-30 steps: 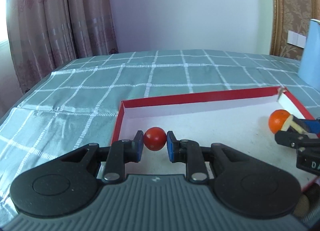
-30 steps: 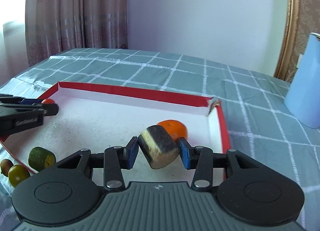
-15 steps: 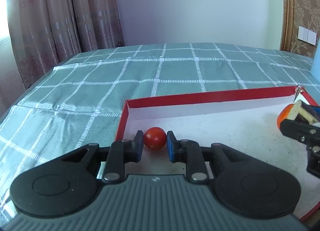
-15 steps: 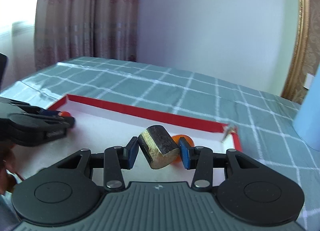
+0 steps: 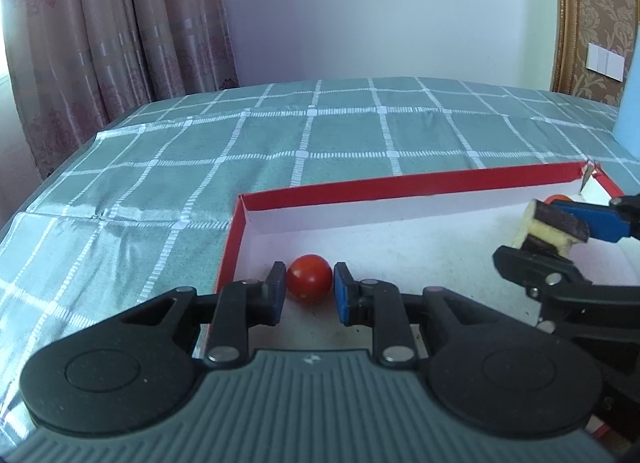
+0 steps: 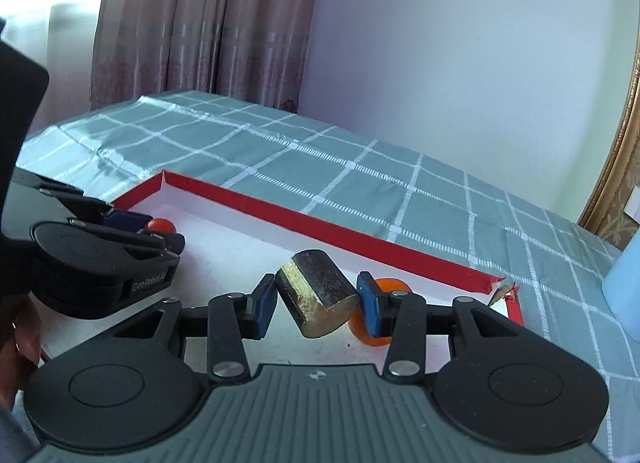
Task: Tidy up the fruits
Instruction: 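Carry the log into the tray and release it while the left tool releases the tomato there, then grasp the dark bark log piece with the right tool while the left tool grasps a brown round fruit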
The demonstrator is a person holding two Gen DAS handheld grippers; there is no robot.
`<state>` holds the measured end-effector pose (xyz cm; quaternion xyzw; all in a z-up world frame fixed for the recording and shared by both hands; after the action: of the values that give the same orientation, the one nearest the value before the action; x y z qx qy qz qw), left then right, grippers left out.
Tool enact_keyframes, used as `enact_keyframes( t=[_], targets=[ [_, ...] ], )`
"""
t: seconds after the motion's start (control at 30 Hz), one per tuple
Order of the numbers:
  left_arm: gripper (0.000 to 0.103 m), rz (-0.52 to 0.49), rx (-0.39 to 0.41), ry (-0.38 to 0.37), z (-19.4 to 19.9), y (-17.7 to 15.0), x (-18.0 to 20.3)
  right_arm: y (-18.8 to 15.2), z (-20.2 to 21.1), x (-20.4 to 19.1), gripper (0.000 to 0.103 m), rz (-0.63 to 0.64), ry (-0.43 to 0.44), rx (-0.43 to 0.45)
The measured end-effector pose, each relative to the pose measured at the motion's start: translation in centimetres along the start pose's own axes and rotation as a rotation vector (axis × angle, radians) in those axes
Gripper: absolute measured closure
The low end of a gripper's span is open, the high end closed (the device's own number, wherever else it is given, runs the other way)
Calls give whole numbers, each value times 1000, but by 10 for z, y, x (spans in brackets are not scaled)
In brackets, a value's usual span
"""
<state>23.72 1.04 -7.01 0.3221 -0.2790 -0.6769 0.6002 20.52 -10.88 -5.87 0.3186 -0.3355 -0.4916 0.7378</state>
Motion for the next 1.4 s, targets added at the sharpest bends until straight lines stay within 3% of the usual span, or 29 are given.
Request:
enact_keyframes(
  t=[0.13, 0.3, 0.53, 0.6, 0.67, 0.93, 1.07, 1.4],
  targets=[
    [70, -16, 15, 12, 3, -1, 3, -2, 0, -6, 61, 42, -21, -2],
    [48, -7, 33, 31, 8, -2, -1, -5, 1, -12, 61, 55, -21, -6],
    [42, -6, 41, 22, 12, -4, -3, -11, 2, -22, 60, 72, 24, -36],
    [39, -9, 45, 17, 14, -4, -3, -11, 4, -23, 54, 71, 22, -31],
    [36, -6, 48, 8, 15, -4, -3, -10, 7, -21, 35, 61, 13, -20],
    [24, 7, 86, -28, 26, -6, -3, -11, 28, -4, 33, -38, 38, 21],
    [6, 14, 158, -28, 39, -6, -3, -15, 38, 3, 31, -87, 47, 42],
    [5, 98, 241, -18, 67, -17, -26, -42, 73, 39, 31, -236, 47, 83]
  ],
)
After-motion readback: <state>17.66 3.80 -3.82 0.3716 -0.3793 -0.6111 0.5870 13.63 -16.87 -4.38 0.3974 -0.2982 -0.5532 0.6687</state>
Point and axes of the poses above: each gripper's, at about its wrist camera, not at the fingertips, and z roughly against the way its jaws point, x to its right, y to its top, the point moved 5 cm from there along -z, roughly the way its jaws point, and after that the axes turned 3 degrees about -x, right-handed, at the moved point
